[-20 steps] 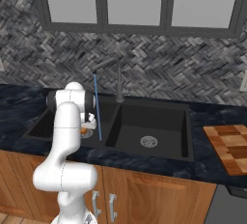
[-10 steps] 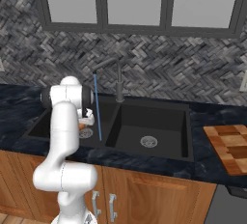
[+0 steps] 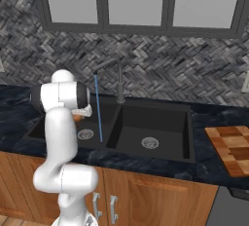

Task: Pick the tangerine from the sink and place it on the cutting board to airdry. Then turn off the sink faucet.

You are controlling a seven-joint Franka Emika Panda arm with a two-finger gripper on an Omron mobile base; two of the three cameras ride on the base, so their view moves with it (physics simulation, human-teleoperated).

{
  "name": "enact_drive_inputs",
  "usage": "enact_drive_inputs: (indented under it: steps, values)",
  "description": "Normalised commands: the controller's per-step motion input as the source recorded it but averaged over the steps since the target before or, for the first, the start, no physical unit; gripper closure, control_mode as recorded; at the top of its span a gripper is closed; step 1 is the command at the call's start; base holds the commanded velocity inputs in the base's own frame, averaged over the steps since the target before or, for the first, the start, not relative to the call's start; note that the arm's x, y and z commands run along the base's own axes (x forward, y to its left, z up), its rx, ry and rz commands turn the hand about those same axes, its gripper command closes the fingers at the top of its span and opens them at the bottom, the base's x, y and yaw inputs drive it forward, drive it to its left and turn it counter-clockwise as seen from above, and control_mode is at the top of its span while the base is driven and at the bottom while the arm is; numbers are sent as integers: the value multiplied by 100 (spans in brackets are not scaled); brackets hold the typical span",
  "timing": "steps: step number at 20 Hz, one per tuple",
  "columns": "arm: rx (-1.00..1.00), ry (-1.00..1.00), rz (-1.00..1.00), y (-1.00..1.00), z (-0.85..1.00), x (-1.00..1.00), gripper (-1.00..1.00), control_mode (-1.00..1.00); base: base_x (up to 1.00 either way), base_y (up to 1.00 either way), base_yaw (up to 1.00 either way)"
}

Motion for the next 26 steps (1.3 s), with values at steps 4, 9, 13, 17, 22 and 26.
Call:
enact_drive_inputs:
  steps: [4,9,13,17,22,26]
  values:
    - [0,0,0,0,89,-31,100,-100,0,0,0]
    - [0,0,0,-1,91,-20,100,-100,0,0,0]
    - [0,0,0,-17,66,-34,100,-100,0,0,0]
    - [0,-1,0,-28,58,-50,100,-100,0,0,0]
    - [0,0,0,-32,62,-56,100,-100,0,0,0]
    - [-1,0,-1,-44,54,-56,100,-100,0,0,0]
